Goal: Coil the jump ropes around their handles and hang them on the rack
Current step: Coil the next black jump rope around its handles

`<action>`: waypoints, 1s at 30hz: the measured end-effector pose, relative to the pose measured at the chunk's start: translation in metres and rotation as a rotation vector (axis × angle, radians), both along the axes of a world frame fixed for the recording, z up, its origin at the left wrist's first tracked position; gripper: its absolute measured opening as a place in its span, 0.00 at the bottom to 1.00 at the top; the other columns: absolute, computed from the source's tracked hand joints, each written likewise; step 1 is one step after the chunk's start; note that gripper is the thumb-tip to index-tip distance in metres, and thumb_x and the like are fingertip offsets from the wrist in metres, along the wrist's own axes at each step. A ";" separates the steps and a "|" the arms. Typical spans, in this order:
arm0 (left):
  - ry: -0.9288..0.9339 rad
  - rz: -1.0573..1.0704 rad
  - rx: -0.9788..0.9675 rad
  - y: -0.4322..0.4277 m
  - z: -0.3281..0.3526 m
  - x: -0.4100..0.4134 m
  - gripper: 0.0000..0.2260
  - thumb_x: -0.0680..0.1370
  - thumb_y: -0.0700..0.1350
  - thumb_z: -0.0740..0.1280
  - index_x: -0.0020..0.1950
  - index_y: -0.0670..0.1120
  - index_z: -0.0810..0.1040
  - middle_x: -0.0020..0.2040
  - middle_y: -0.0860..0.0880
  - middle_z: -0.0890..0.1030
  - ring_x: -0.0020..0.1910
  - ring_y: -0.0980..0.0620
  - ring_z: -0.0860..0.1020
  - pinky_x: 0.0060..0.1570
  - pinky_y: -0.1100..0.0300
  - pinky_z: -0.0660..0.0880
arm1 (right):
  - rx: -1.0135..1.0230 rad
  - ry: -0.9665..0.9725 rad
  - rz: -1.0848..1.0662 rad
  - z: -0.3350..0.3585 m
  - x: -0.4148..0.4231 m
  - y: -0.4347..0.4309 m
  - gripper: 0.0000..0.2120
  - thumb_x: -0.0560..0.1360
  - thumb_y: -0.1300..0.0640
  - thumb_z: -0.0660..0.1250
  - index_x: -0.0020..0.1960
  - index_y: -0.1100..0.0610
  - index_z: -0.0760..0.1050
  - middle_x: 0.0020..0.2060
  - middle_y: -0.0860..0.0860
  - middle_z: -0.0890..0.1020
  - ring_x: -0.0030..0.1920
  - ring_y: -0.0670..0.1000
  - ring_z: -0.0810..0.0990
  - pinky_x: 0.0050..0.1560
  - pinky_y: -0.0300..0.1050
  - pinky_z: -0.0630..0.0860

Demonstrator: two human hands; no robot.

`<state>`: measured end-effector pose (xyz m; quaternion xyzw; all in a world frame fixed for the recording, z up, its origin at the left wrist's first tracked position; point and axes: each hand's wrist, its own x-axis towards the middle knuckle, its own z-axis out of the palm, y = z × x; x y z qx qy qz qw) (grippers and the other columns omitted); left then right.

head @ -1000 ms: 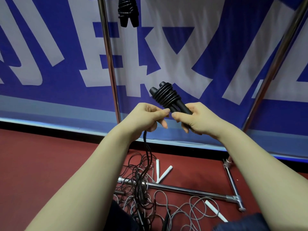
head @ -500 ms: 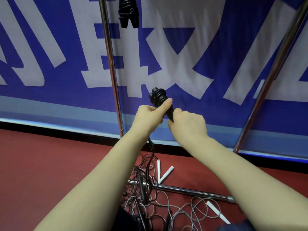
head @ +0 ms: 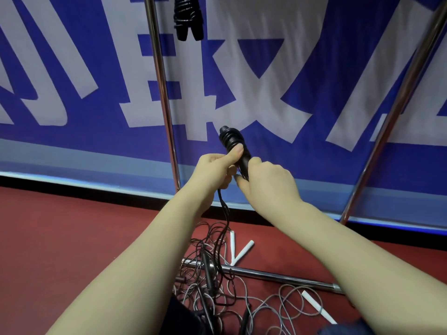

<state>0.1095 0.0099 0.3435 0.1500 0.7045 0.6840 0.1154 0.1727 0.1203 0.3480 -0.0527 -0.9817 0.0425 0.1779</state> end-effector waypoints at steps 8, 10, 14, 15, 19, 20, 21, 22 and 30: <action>-0.005 -0.169 0.158 -0.003 0.000 -0.006 0.14 0.81 0.53 0.62 0.50 0.41 0.72 0.27 0.54 0.64 0.24 0.56 0.58 0.27 0.64 0.59 | -1.164 -0.182 0.215 0.018 0.000 0.023 0.13 0.74 0.52 0.71 0.52 0.57 0.72 0.41 0.55 0.83 0.35 0.54 0.82 0.39 0.48 0.78; -0.004 -0.213 0.182 -0.004 0.000 -0.004 0.16 0.81 0.54 0.60 0.43 0.42 0.71 0.27 0.54 0.64 0.24 0.57 0.57 0.29 0.63 0.58 | -1.443 -0.276 0.323 0.022 0.004 0.027 0.15 0.75 0.48 0.68 0.54 0.59 0.76 0.39 0.57 0.82 0.34 0.55 0.81 0.37 0.49 0.78; -0.072 -0.299 0.353 -0.006 0.007 0.003 0.14 0.79 0.54 0.59 0.43 0.45 0.76 0.27 0.54 0.64 0.24 0.58 0.56 0.26 0.67 0.56 | -1.829 -0.377 0.466 0.023 0.008 0.035 0.16 0.75 0.46 0.64 0.52 0.58 0.76 0.34 0.54 0.75 0.26 0.49 0.70 0.25 0.38 0.66; -0.073 -0.317 0.388 -0.006 0.010 0.004 0.14 0.79 0.53 0.59 0.43 0.45 0.77 0.26 0.54 0.64 0.24 0.58 0.55 0.25 0.67 0.55 | -1.903 -0.400 0.505 0.022 0.008 0.036 0.16 0.74 0.47 0.64 0.53 0.59 0.75 0.32 0.53 0.73 0.25 0.47 0.67 0.23 0.36 0.64; -0.057 -0.335 0.454 -0.008 0.011 0.005 0.15 0.79 0.53 0.60 0.42 0.46 0.81 0.28 0.53 0.62 0.29 0.55 0.52 0.26 0.67 0.53 | -2.005 -0.503 0.692 0.018 0.006 0.043 0.22 0.69 0.48 0.71 0.55 0.62 0.75 0.36 0.55 0.78 0.22 0.42 0.65 0.20 0.31 0.64; -0.049 -0.328 0.437 -0.009 0.010 0.004 0.15 0.79 0.54 0.61 0.45 0.46 0.80 0.31 0.51 0.60 0.33 0.52 0.50 0.27 0.66 0.53 | -1.998 -0.537 0.759 0.017 0.005 0.044 0.25 0.67 0.48 0.74 0.57 0.63 0.75 0.39 0.57 0.80 0.22 0.42 0.66 0.20 0.31 0.64; -0.044 -0.319 0.412 -0.009 0.009 0.003 0.15 0.78 0.55 0.62 0.45 0.46 0.80 0.35 0.49 0.58 0.36 0.49 0.49 0.28 0.65 0.52 | -1.977 -0.564 0.810 0.015 0.005 0.044 0.28 0.66 0.48 0.77 0.58 0.64 0.74 0.41 0.58 0.81 0.22 0.42 0.67 0.21 0.31 0.65; -0.041 -0.312 0.391 -0.010 0.009 0.001 0.16 0.78 0.56 0.61 0.43 0.47 0.81 0.37 0.47 0.56 0.38 0.48 0.48 0.29 0.64 0.52 | -1.952 -0.576 0.835 0.014 0.005 0.044 0.30 0.65 0.48 0.78 0.58 0.64 0.73 0.43 0.58 0.82 0.22 0.42 0.67 0.21 0.31 0.64; -0.039 -0.334 0.405 -0.011 0.013 0.005 0.19 0.77 0.55 0.58 0.35 0.51 0.85 0.30 0.54 0.70 0.25 0.60 0.58 0.24 0.69 0.56 | -1.766 -0.414 0.741 0.018 0.004 0.042 0.29 0.61 0.45 0.78 0.53 0.61 0.74 0.34 0.51 0.80 0.20 0.41 0.67 0.18 0.31 0.63</action>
